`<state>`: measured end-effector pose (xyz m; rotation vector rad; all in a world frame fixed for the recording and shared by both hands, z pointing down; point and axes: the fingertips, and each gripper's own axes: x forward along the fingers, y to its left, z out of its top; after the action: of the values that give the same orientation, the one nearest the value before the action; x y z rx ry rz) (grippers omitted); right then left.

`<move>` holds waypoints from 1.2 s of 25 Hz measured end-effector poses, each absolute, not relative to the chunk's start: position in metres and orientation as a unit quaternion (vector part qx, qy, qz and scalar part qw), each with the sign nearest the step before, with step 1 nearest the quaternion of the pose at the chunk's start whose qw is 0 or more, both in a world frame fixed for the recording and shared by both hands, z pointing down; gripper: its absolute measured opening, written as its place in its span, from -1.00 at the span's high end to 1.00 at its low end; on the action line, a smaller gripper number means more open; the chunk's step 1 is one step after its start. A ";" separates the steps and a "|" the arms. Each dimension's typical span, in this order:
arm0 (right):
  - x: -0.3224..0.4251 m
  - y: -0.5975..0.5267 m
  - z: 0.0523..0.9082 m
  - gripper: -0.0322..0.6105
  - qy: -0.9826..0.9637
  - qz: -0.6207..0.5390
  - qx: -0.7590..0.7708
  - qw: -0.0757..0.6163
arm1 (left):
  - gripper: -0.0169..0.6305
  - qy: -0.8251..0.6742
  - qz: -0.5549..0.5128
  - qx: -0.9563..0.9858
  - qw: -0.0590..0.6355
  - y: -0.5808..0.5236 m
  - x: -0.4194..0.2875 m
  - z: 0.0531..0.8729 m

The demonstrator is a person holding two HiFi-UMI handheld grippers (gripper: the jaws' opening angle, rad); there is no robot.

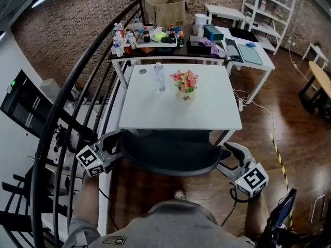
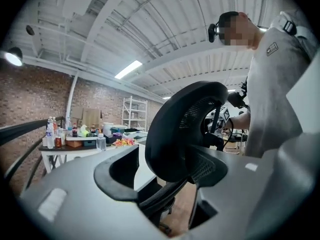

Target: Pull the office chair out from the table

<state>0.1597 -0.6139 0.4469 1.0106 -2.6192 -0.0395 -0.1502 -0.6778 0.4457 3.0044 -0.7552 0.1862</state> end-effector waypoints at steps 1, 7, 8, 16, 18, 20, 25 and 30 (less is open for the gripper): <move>0.155 -0.617 0.446 -0.04 -0.924 -0.014 0.343 0.168 | 0.04 -0.231 0.065 0.971 0.019 -0.680 -0.146 0.446; 0.123 -0.633 0.442 -0.03 -0.944 -0.015 0.285 0.164 | -0.08 -0.165 0.073 0.984 0.004 -0.692 -0.115 0.436; 0.119 -0.635 0.442 -0.01 -0.947 -0.017 0.278 0.162 | -0.08 -0.157 0.073 0.985 0.004 -0.694 -0.110 0.433; 0.092 -0.642 0.448 0.18 -0.957 -0.016 0.250 0.147 | 0.02 -0.085 0.074 0.994 0.006 -0.688 -0.067 0.430; 0.093 -0.642 0.447 0.20 -0.958 -0.010 0.251 0.141 | 0.01 -0.088 0.074 0.993 0.005 -0.687 -0.065 0.430; 0.095 -0.641 0.447 0.22 -0.958 -0.009 0.252 0.138 | 0.06 -0.084 0.076 0.994 0.006 -0.684 -0.066 0.430; 0.100 -0.632 0.446 0.25 -0.958 -0.009 0.248 0.141 | 0.16 -0.078 0.085 0.993 0.009 -0.671 -0.062 0.427; 0.107 -0.623 0.449 0.25 -0.959 -0.002 0.244 0.146 | 0.21 -0.064 0.078 0.995 0.006 -0.655 -0.056 0.429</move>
<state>0.1071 -0.6233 0.4488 0.7022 -2.7613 -0.0054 -0.0565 -0.6552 0.4287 3.1129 -0.2014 0.2426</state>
